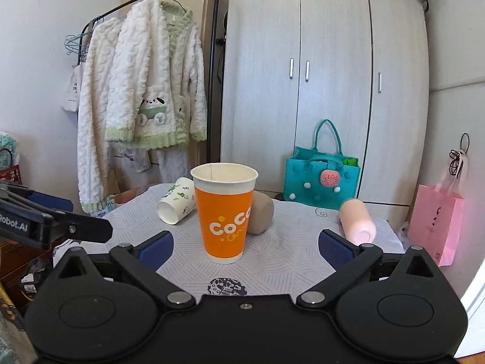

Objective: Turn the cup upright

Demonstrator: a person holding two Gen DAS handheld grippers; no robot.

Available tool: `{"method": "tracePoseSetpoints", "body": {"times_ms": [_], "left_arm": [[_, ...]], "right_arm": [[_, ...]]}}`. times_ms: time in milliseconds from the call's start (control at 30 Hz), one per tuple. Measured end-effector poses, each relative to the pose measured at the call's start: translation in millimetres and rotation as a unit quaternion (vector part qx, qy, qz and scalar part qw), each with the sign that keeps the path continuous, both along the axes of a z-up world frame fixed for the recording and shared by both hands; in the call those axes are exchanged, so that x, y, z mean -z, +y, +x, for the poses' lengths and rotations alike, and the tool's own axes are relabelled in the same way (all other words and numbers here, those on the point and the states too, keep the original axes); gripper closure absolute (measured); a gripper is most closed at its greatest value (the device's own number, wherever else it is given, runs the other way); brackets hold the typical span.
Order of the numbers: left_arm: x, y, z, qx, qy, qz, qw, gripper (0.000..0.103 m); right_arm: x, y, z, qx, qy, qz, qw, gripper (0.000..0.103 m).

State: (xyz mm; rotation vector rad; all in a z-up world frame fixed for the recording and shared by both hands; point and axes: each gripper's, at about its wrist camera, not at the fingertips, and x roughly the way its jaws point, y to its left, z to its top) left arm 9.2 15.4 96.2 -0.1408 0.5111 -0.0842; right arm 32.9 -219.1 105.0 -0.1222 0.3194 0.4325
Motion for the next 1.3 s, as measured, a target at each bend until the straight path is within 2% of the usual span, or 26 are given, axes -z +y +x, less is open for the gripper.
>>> {"method": "tracePoseSetpoints", "body": {"times_ms": [133, 267, 367, 467, 567, 700, 933, 1300], "left_arm": [[3, 1, -5, -0.018, 0.001, -0.005, 0.9998, 0.000], [9, -1, -10, -0.044, -0.007, -0.001, 0.9990, 0.000], [14, -4, -11, -0.041, -0.011, 0.005, 0.9991, 0.000], [20, -11, -7, -0.035, -0.005, 0.037, 0.9987, 0.000], [27, -12, -4, -0.042, 0.003, 0.037, 0.9984, 0.000], [32, -13, -3, -0.057, -0.002, 0.047, 0.9973, 0.000], [34, -8, -8, -0.081, -0.040, 0.042, 0.9950, 0.000], [41, -12, 0, -0.099, -0.035, 0.063, 0.9925, 0.000]], "right_arm": [[0, -2, -9, 0.005, 0.004, 0.009, 1.000, 0.000], [3, -1, -17, 0.035, 0.000, 0.012, 0.999, 0.000], [8, 1, -19, 0.054, 0.003, 0.018, 0.998, 0.000], [14, 4, -21, 0.062, 0.001, 0.010, 0.998, 0.000], [21, 11, -21, 0.072, -0.008, -0.008, 0.997, 0.000], [27, 14, -20, 0.085, -0.002, -0.005, 0.996, 0.000], [36, 13, -13, 0.104, 0.012, -0.004, 0.994, 0.000], [39, 7, -6, 0.127, 0.012, -0.006, 0.992, 0.000]]}}
